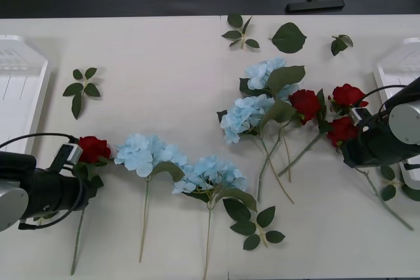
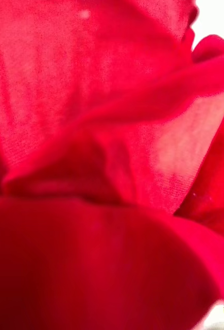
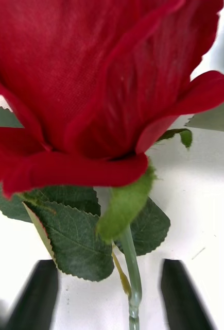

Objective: Place the red flowers into the right box and the blue flowers into the left box. If a person shows an open palm, hand one flower to the person first, then continue sorting.

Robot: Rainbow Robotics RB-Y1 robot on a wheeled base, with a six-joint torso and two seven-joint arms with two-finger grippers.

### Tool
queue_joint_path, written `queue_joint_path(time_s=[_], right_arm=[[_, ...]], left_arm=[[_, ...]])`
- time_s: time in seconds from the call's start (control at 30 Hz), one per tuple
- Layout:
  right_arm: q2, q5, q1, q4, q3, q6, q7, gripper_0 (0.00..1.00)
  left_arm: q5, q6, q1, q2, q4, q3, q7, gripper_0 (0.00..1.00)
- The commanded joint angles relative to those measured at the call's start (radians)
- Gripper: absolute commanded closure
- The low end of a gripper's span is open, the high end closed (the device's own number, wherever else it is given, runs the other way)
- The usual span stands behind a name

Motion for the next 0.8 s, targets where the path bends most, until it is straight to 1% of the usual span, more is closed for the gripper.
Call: queue_joint_path(time_s=[0.03,0.17,0.3,0.4,0.53,0.67,0.8], right_arm=[[0.023,0.002,0.007,-0.002,-0.016,-0.009,-0.048,1.00],[0.022,-0.027,-0.015,-0.002,-0.059,0.054,-0.056,1.00],[0.020,-0.103,-0.044,-0.004,-0.180,0.186,-0.059,1.00],[0.008,-0.126,-0.071,-0.004,-0.261,0.272,-0.056,1.00],[-0.032,-0.121,-0.139,-0.004,-0.366,0.393,-0.052,1.00],[-0.093,-0.095,-0.191,-0.004,-0.389,0.419,-0.052,1.00],[-0.136,0.023,-0.228,0.004,-0.387,0.410,-0.041,1.00]], left_arm=[[-0.023,-0.028,-0.045,-0.020,0.023,-0.025,0.094,1.00],[-0.029,-0.028,-0.047,-0.012,0.018,-0.019,0.094,1.00],[-0.020,-0.028,-0.033,0.030,-0.006,0.012,0.091,1.00],[-0.020,-0.027,0.001,0.062,-0.048,0.061,0.088,1.00],[-0.011,-0.027,0.064,0.120,-0.141,0.156,0.088,1.00],[0.004,-0.027,0.102,0.154,-0.226,0.235,0.093,1.00],[0.104,-0.025,0.148,0.174,-0.299,0.367,0.099,1.00]])
